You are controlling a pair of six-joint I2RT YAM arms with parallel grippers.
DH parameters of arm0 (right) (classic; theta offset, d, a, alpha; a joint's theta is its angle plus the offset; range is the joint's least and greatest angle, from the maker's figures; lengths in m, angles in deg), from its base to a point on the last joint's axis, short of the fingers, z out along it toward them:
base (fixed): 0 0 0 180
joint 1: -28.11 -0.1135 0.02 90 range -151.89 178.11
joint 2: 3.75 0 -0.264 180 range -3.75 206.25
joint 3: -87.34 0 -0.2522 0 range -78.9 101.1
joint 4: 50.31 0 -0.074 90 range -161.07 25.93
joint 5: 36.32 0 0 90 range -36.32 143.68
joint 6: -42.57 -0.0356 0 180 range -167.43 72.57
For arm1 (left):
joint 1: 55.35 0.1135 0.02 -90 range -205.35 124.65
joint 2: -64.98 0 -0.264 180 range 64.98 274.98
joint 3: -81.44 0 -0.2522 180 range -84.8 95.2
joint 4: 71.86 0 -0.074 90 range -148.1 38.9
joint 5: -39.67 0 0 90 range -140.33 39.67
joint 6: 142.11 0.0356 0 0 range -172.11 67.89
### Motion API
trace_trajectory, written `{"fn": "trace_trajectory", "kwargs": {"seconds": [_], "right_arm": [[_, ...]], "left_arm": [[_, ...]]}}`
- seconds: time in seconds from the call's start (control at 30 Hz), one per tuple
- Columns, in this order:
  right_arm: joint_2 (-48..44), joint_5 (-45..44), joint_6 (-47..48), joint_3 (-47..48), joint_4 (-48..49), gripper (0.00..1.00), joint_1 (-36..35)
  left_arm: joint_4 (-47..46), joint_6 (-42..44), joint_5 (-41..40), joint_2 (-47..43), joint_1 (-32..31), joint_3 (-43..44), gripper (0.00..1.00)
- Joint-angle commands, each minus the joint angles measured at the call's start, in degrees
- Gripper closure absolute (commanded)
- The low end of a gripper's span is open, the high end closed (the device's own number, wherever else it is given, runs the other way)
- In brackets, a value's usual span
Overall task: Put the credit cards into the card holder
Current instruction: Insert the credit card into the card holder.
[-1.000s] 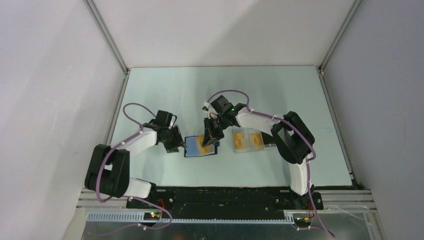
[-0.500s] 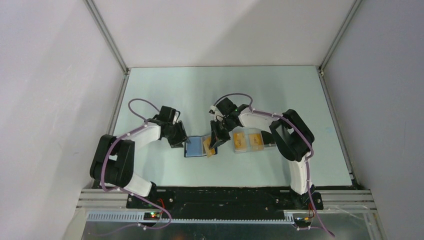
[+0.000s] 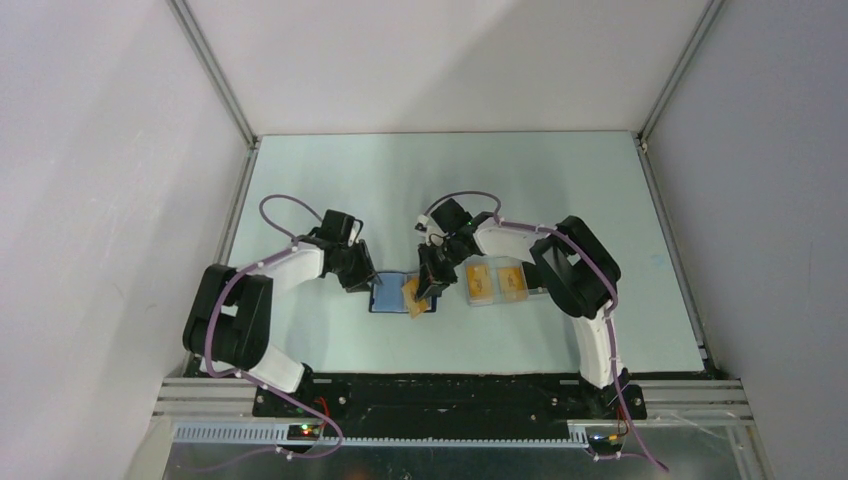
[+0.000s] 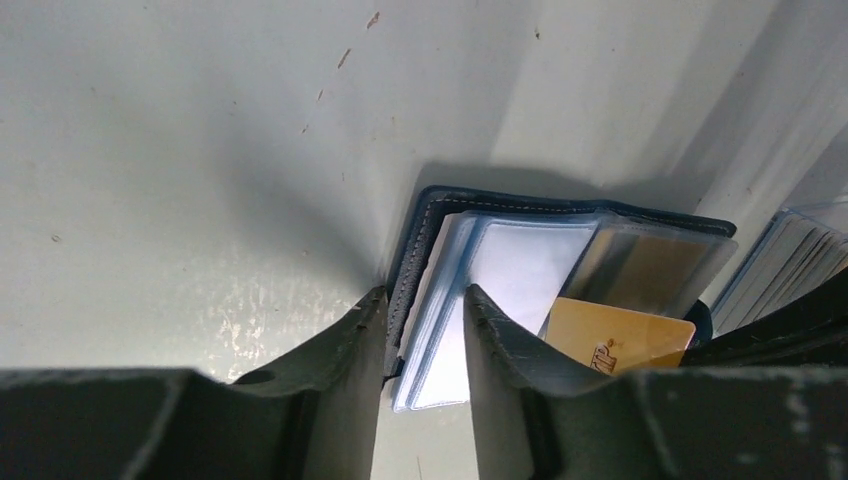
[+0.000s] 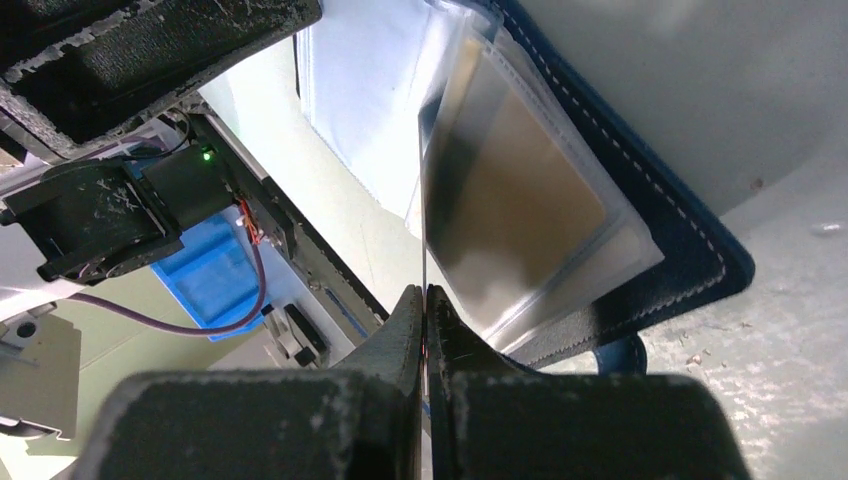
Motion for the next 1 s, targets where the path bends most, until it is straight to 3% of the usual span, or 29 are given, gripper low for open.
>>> {"fn": "trace_trajectory", "kwargs": {"seconds": [0.0,0.43,0.97], "right_arm": [[1.85,2.00,0.09,0.07,2.95,1.00,0.41],[3.69,4.21,-1.57,0.30,8.83,1.00,1.93],[3.16,-1.88,-3.52,0.47,9.73,1.00,2.30]], "left_arm": [[0.87,1.51,-2.92,2.75,-0.51,-0.65,0.61],[1.97,2.25,-3.23,3.75,-1.12,0.39,0.68],[2.90,2.58,-3.76,4.16,-1.66,1.11,0.71]]}}
